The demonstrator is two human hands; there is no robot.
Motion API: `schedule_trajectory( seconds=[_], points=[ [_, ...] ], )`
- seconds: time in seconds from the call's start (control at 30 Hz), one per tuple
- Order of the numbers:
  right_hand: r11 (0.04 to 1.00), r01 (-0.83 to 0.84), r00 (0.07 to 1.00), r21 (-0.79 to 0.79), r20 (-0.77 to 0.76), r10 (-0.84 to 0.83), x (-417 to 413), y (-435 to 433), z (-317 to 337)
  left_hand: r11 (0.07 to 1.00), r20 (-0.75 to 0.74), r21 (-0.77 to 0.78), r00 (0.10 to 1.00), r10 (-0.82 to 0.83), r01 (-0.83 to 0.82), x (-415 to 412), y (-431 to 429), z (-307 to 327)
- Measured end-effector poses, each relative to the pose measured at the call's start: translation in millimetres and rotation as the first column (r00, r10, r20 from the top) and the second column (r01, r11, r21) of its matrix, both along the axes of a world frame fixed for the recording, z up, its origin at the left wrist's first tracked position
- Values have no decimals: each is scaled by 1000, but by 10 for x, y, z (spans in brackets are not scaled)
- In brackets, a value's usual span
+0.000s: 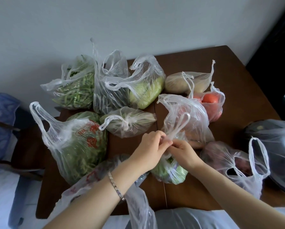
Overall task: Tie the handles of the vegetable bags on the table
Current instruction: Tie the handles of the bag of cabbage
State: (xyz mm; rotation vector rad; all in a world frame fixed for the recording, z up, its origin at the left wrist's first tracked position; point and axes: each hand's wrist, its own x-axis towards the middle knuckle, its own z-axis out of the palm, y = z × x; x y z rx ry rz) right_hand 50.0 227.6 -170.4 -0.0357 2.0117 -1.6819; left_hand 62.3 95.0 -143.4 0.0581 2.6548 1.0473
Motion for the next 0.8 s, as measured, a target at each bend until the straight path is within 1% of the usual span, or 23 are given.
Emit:
schedule_trajectory(
  seconds=[0.07,0.13,0.2,0.27,0.4,0.47,0.53,0.57,0.6,0.67,0.73,0.8],
  points=[
    [996,63,998,-60,15,-62,27,22,0,1000,0,2,1000,30,-30,41,-10,-54],
    [992,103,995,-79,18,-102,47,57,-13,999,-15,16,999,46,-46,91,-14,-83],
    [989,132,991,-68,2,-132,57,93,-4,996,-41,48,996,81,-79,129,-7,-115],
    [985,166,986,-51,-15,-167,64,98,25,983,-52,107,987,154,-148,142,5,-136],
    [972,233,972,41,-54,-230,41,37,28,951,-41,181,964,261,-250,143,61,-143],
    [964,264,964,36,-39,-263,35,22,30,925,-2,216,947,320,-312,146,75,-148],
    [972,235,972,11,-18,-234,78,26,40,881,116,255,917,381,-398,128,56,-140],
    [981,190,980,37,-66,-187,114,31,39,845,206,281,888,410,-455,116,40,-126],
    [985,137,981,102,-148,-121,152,40,28,805,304,297,850,430,-514,102,25,-104],
    [961,79,935,264,-354,21,214,66,-9,750,449,305,783,431,-588,72,-2,-42],
    [931,95,841,353,-528,114,214,82,-41,756,494,301,773,397,-581,52,-14,7],
    [910,93,749,403,-631,203,179,65,-87,798,470,281,801,370,-534,46,-25,30]
  ],
)
